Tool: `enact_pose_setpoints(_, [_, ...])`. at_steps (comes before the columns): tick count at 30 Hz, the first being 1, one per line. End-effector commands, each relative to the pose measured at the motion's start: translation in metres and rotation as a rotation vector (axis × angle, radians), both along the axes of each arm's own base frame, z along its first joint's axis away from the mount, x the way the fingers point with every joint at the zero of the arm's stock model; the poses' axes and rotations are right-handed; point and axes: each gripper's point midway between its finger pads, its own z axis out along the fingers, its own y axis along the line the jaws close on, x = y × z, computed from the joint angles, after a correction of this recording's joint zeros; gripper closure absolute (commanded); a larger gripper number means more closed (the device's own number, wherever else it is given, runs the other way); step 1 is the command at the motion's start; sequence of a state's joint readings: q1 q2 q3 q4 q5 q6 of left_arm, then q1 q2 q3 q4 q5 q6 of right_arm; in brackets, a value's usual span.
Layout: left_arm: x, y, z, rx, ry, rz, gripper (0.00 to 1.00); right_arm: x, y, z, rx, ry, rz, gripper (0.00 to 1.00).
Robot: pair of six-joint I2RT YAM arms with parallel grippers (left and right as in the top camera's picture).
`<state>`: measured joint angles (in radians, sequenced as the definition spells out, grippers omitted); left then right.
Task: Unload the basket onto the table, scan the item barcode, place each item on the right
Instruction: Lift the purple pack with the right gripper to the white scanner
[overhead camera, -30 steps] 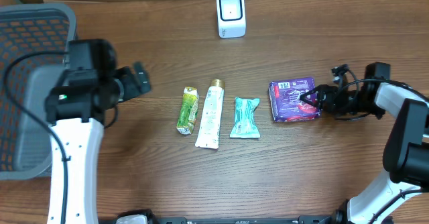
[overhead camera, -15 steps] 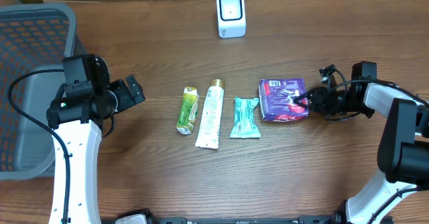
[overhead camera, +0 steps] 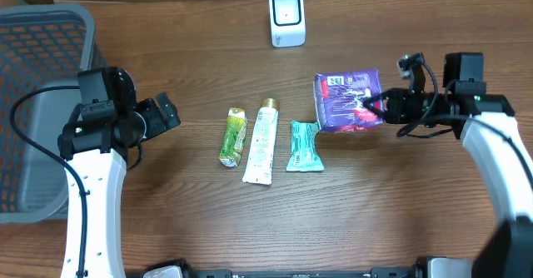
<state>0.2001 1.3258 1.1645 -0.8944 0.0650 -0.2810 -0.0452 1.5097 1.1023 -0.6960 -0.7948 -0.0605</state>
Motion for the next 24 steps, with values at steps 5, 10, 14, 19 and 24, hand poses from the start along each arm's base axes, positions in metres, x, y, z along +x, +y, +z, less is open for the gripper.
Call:
enact_pose_setpoints(5, [-0.001,-0.001,0.002,0.006,-0.008,-0.019,0.0,-0.005,0.019,0.125,-0.175,-0.307,-0.197,0.96])
enact_pose_setpoints(10, [-0.001,-0.001,0.002,0.006,-0.008,-0.019,0.01,-0.012,0.024,0.15,-0.156,-0.362,-0.185,0.96])
enact_pose_setpoints(14, [-0.001,-0.001,0.002,0.006,-0.008,-0.019,0.01,-0.008,0.018,0.145,-0.182,-0.35,-0.218,0.96])
enact_pose_setpoints(19, [-0.001,-0.001,0.002,0.006,-0.008,-0.019,0.0,0.022,0.0,0.133,-0.347,-0.325,-0.391,0.97])
enact_pose_setpoints(24, [-0.001,-0.001,0.002,0.006,-0.008,-0.019,0.0,0.085,0.002,0.146,-0.708,-0.367,-0.487,0.97])
